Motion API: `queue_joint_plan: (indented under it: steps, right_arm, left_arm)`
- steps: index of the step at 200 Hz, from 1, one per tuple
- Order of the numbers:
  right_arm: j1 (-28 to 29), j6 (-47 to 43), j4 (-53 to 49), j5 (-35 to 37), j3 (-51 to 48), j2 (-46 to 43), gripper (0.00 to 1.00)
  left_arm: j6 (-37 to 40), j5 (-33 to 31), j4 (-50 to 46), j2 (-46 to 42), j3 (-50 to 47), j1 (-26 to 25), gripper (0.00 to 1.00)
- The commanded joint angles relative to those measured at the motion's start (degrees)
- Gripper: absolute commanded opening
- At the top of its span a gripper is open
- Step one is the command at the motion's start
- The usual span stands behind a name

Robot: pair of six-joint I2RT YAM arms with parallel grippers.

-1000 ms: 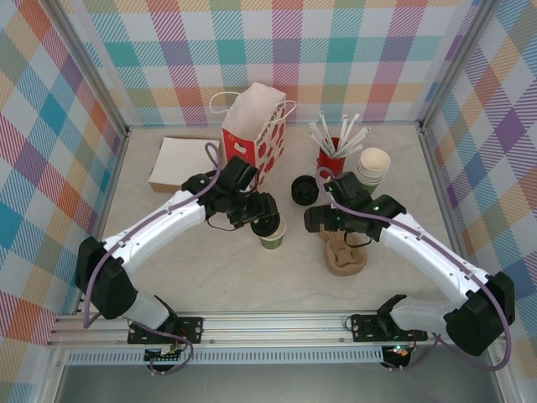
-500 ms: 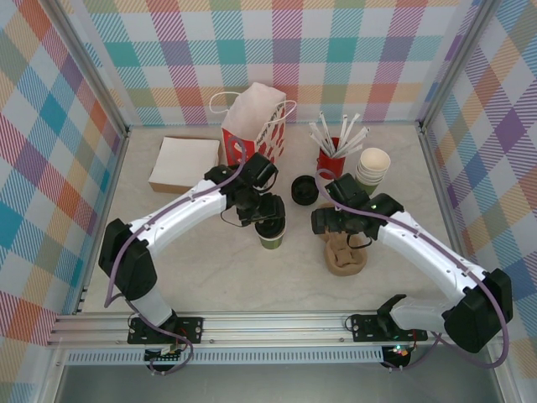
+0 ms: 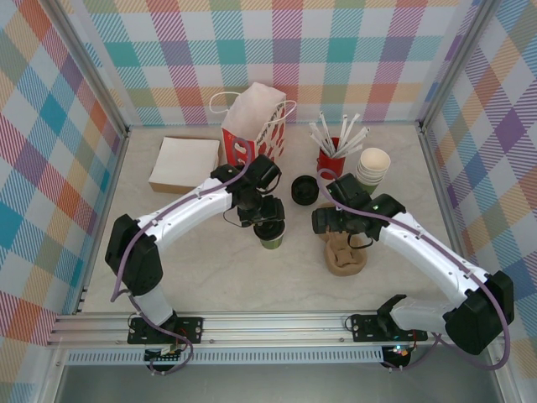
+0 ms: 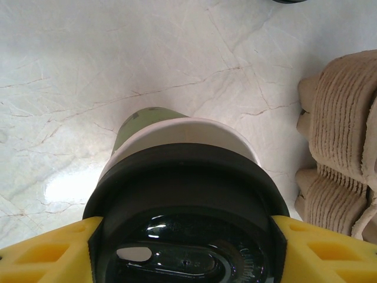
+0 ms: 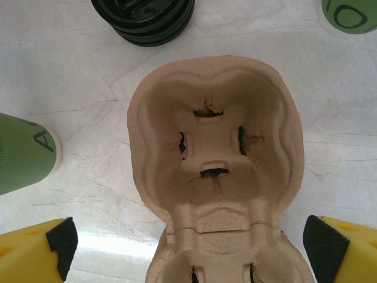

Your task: Pack the takeout coffee

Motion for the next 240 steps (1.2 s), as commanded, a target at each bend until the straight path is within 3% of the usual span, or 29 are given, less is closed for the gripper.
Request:
queue_joint_plan:
  steps: [1,76,125,240]
  right_arm:
    - [-0.3,0.6,-0.9,0.5,-0.1,-0.7,1.0]
    - [-0.3,0.4,-0.5,-0.7,-0.2,-0.6,1.0]
    - [-0.3,0.2,-0.4,-1.6,-0.4,-0.3,1.0]
    - [-0.3,0.2,-0.2,-4.9,-0.1,0.9,1.0]
  left_arm:
    - [1.2,-1.4,-1.9,0.8,2.3,-0.8,0.59]
    - [0.9,-1.3,-0.8,2.5,2.6,-0.8,0.6]
    - [0.7,-0.6,0.0,3.2,2.6,-0.9,0.72]
    - [0.1,0.0,1.6,1.0,2.8,-0.8,0.86]
